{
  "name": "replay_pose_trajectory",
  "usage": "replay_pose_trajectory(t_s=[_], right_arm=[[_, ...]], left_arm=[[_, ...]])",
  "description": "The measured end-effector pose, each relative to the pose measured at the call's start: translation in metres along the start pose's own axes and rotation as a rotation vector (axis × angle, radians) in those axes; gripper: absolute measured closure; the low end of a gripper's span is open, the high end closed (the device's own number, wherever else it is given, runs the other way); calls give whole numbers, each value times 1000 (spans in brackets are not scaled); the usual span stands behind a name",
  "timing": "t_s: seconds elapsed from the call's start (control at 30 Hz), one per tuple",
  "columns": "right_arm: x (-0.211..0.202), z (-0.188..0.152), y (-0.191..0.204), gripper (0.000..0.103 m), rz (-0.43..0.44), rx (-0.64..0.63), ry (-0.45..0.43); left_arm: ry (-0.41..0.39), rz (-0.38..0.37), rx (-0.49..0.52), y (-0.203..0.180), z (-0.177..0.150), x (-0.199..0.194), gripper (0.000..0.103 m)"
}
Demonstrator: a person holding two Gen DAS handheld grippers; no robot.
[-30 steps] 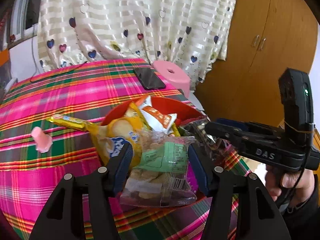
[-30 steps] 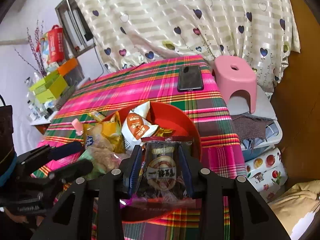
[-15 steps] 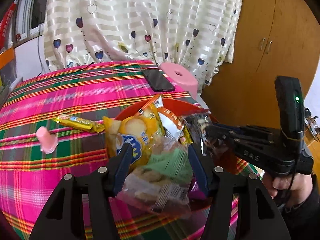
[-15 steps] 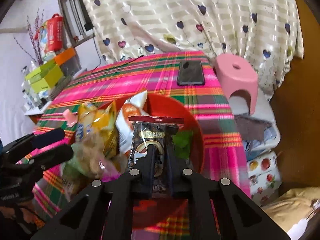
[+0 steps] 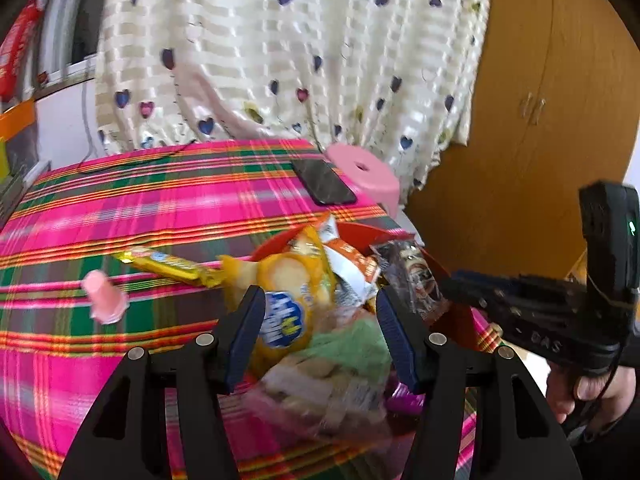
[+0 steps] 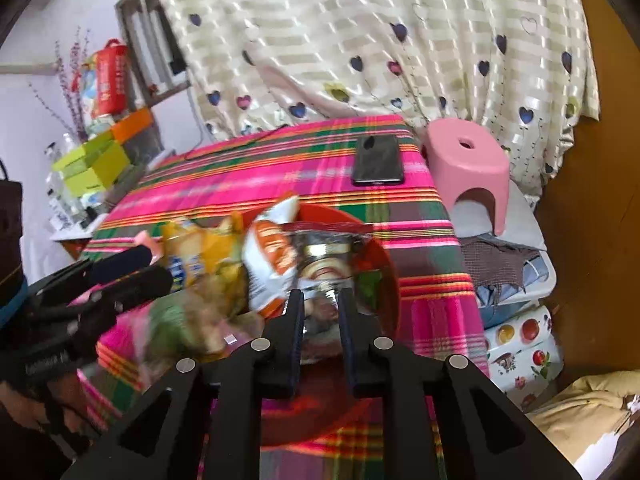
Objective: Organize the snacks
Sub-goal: 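Lower both tools over the red bowl and open them to drop both snacks, then grasp the pink jelly cup with the left tool while the right tool grasps the yellow snack bar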
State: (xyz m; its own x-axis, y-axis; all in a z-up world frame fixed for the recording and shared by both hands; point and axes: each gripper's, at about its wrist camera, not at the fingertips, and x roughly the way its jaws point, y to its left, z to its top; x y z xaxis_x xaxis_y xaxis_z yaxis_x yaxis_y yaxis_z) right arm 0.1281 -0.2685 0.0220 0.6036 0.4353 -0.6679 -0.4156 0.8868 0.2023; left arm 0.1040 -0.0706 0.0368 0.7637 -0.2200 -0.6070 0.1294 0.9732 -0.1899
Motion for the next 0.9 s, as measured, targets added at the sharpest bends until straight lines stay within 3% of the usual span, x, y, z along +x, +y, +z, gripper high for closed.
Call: replay_pose_trajectory(t_s=[0.33,0.63,0.9], right_arm=[[5,-17,75,88,162,-129,56],[25,-3,79,83,96,-133,63],[6,1,85,81,73,-137,39]], left_arm=[[32,77,-89,37,-24,-29,44],[40,105,-126,57,-37,-45,44],[36,123,-156,74,-43,-55,44]])
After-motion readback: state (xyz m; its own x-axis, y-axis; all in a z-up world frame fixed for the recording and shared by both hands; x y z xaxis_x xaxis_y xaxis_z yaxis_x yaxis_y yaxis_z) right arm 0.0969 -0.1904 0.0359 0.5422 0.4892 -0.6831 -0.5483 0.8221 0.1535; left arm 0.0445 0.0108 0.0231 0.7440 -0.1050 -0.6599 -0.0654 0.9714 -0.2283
